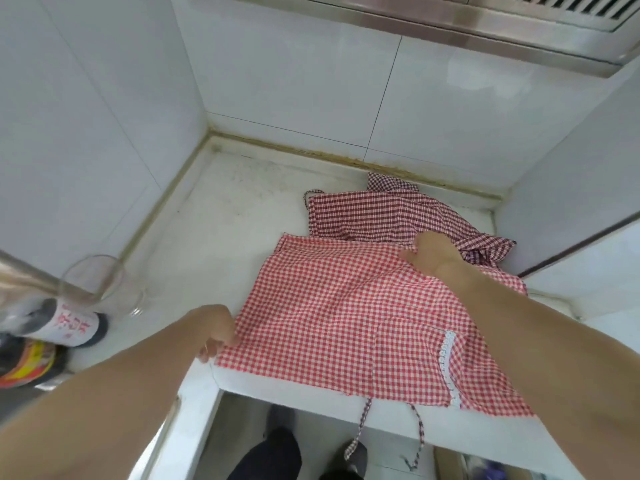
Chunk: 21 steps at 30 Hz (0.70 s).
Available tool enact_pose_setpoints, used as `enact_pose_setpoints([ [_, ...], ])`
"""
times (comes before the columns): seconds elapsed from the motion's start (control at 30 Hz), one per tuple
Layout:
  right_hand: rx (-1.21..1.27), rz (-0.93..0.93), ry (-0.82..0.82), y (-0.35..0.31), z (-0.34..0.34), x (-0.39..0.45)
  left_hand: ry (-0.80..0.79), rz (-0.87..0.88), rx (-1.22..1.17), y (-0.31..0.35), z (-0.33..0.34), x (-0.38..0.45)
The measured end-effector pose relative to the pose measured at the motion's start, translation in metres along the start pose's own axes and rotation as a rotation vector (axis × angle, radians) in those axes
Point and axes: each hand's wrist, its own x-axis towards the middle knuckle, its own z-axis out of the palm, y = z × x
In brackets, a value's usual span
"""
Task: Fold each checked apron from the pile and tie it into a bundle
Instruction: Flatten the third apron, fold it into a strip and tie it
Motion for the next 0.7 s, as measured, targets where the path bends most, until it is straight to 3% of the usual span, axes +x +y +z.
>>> enact_pose_setpoints([
  [0.07,-0.003,-0.019,0.040,-0.003,0.001,-0.004,0.176,0.033,0.114,0.006,-0.006,-0.003],
  [0.13,0.014,-0.022,0.065,-0.003,0.003,-0.007,0.412,0.123,0.034,0.021,-0.013,0.000],
  [0.27,0.134,-0.005,0.036,0.000,0.008,-0.005,0.547,0.319,-0.233,0.069,-0.031,0.015],
  [0.33,0.144,0.014,-0.037,0.003,0.013,-0.001,0.543,0.334,-0.345,0.088,-0.041,0.022],
  [0.57,0.164,0.029,-0.063,0.009,0.036,0.017,0.187,0.210,-0.760,0.110,-0.065,0.054],
  [0.7,0.181,0.027,-0.073,0.012,0.037,0.021,0.152,0.326,-0.868,0.119,-0.071,0.059],
])
